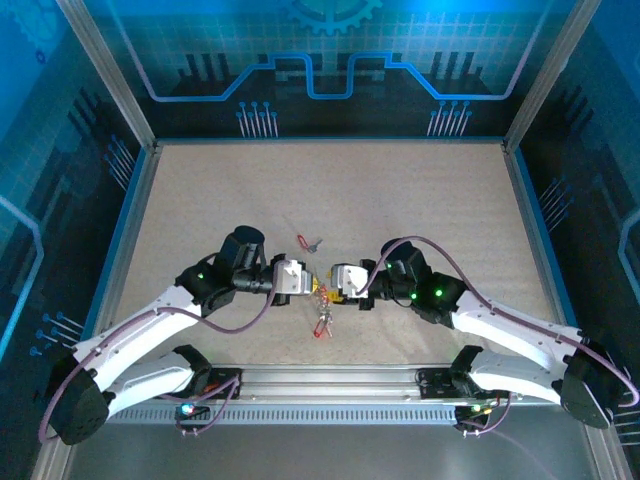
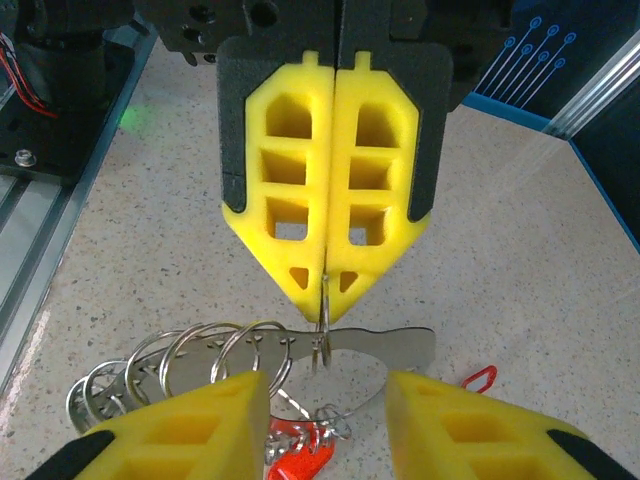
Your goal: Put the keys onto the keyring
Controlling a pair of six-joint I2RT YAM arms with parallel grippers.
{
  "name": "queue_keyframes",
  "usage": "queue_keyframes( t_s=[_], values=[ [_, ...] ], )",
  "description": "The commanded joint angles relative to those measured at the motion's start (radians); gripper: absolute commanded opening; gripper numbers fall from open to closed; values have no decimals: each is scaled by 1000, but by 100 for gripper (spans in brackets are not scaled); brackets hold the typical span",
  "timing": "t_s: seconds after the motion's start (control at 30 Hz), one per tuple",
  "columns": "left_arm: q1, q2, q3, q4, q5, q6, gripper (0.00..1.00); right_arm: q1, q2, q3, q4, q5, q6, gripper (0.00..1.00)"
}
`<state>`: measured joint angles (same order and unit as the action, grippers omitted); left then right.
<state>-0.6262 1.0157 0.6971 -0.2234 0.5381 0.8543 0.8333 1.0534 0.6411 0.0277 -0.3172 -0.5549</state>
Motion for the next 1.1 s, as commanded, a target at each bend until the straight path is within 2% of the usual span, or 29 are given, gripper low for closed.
queue_keyframes(
  t_s=[0.0, 0.23, 0.53, 0.63, 0.7, 0.73, 0.77, 0.87, 1.07],
  values=[
    [-10, -23, 34, -8, 13, 37, 0, 23, 9, 12, 40, 1, -2, 36],
    [-13, -30, 35, -10, 22, 37, 0, 38, 43, 16, 63, -5, 1, 30],
    [-15, -41, 24, 11, 23, 36, 0, 39, 23, 2, 83, 18, 7, 8],
    [-15, -42, 25, 6, 31, 34, 0, 40, 10, -13, 108, 8, 7, 7],
    [-15, -45, 24, 16, 29, 28, 0, 41, 11, -10, 98, 14, 3, 0],
    [-15, -45, 20, 25, 26, 24, 2, 41, 12, -5, 91, 18, 0, 0],
    [-15, -47, 18, 31, 27, 20, 9, 42, 13, -6, 93, 22, 1, 0],
    [-15, -52, 15, 35, 27, 14, 36, 48, 9, -25, 125, 43, -3, 0],
    [-15, -78, -1, 45, 8, 15, 52, 59, -50, -95, 233, 116, -56, 0]
  ],
)
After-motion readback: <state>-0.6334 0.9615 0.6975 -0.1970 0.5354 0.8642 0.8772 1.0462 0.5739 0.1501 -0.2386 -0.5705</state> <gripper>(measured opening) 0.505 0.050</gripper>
